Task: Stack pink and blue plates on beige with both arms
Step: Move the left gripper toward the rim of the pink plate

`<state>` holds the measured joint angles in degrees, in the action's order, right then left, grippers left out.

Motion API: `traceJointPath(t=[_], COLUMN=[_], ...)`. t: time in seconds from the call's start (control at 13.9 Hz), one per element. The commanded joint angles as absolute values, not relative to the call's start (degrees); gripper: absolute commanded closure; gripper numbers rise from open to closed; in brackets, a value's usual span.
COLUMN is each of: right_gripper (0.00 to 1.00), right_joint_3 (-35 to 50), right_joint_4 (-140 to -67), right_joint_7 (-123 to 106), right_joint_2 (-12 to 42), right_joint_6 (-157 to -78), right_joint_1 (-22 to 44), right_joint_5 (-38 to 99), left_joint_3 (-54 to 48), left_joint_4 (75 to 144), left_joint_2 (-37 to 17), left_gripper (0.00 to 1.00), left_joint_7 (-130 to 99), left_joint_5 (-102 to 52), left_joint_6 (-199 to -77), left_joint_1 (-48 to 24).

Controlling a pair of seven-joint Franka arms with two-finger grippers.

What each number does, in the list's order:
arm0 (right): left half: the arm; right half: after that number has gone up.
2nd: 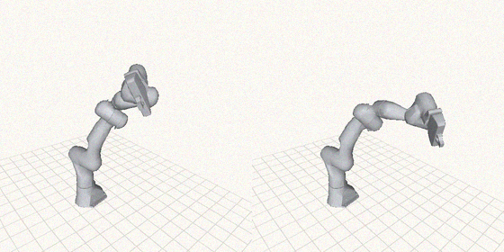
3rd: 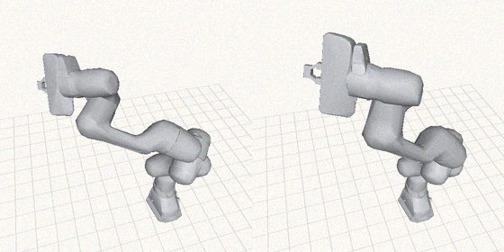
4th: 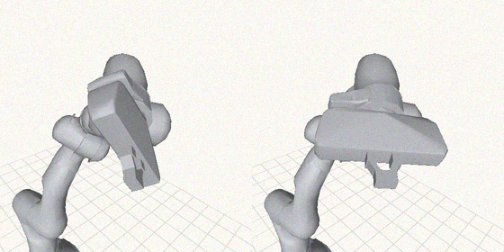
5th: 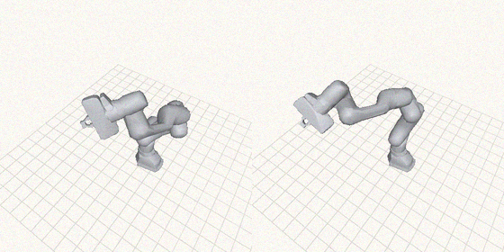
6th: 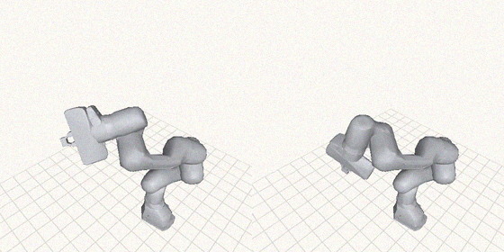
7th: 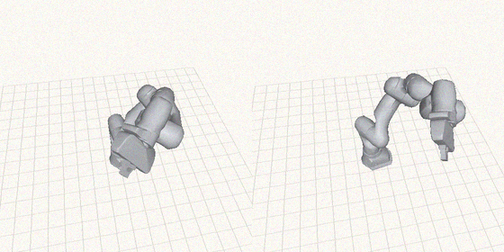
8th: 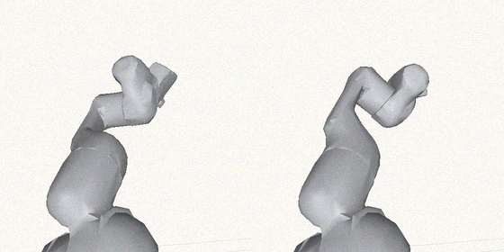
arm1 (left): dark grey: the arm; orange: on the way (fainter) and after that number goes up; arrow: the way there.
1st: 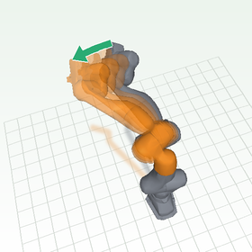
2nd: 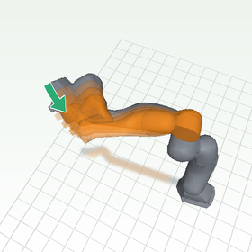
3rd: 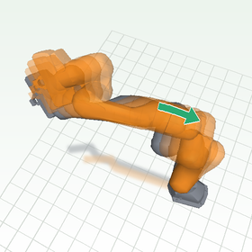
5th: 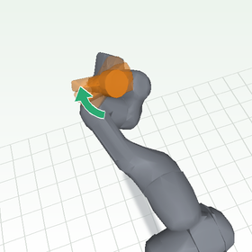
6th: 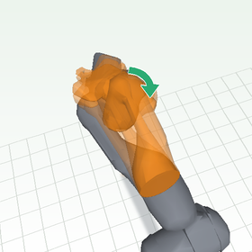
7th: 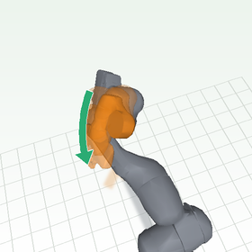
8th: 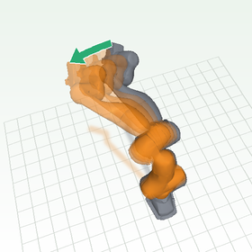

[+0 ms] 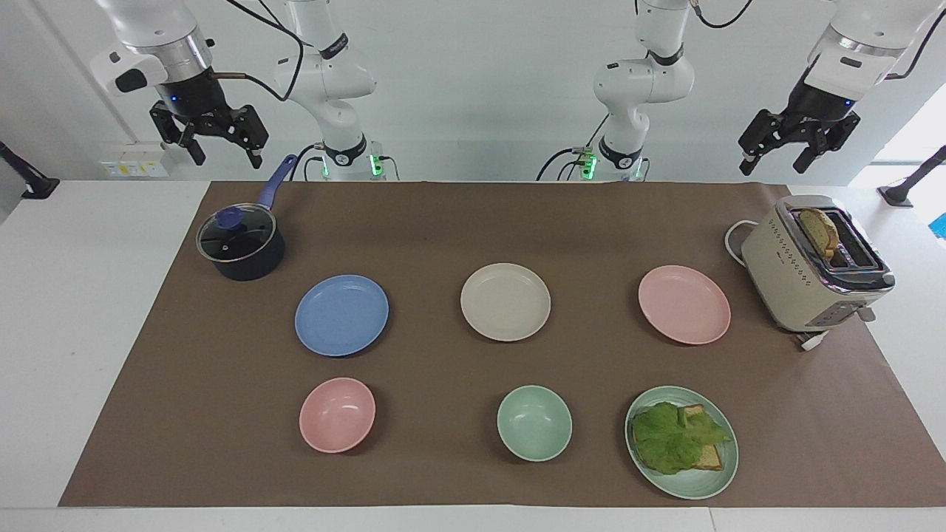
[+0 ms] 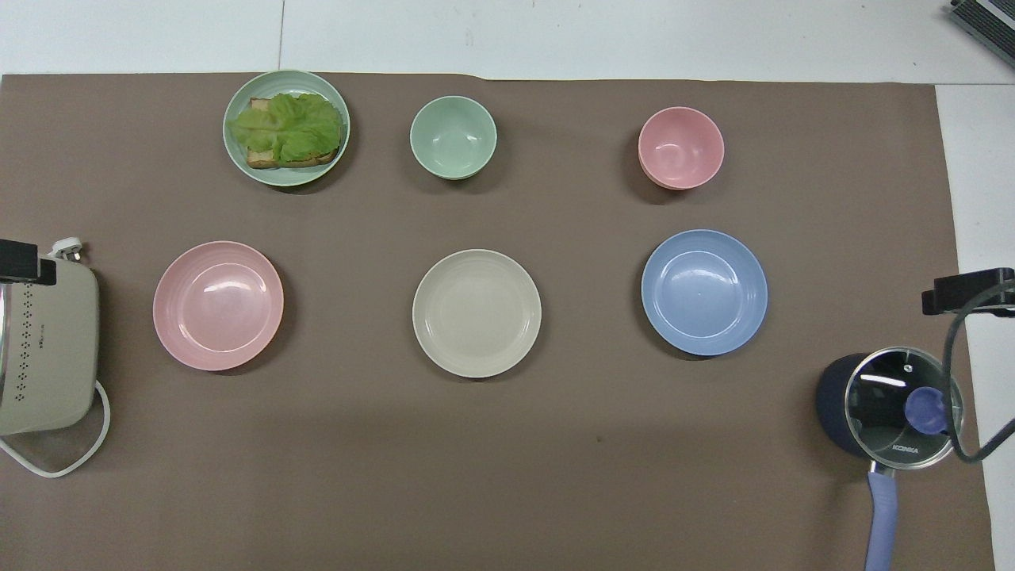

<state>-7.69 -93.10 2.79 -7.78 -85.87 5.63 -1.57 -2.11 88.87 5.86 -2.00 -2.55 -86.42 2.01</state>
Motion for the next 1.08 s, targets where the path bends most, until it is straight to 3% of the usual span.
traceJointPath(t=[0.0,0.65,1.0], right_gripper=[0.0,0.0,0.0], right_joint_3=[-7.47,-7.47,-7.47], right_joint_4=[-93.16,-93.16,-93.16], right_joint_7=[1.41,1.41,1.41], right_joint_2=[-8.26,-8.17,-8.17], right_joint_6=[-85.34,-85.34,-85.34], right_joint_1=[5.19,5.19,5.19], right_joint_5=[-1.67,-1.67,-1.67], left_joint_3=[-2.02,-1.85,-1.58], left_joint_4=[89.73,90.35,98.06], left_joint_2=[6.85,7.03,7.73], left_gripper=[0.0,0.0,0.0], left_joint_7=[-1.5,-1.32,-1.23], left_joint_5=[-2.64,-2.64,-2.46], left_joint_6=[-85.34,-85.43,-90.41], left_joint_1=[2.2,3.33,3.86])
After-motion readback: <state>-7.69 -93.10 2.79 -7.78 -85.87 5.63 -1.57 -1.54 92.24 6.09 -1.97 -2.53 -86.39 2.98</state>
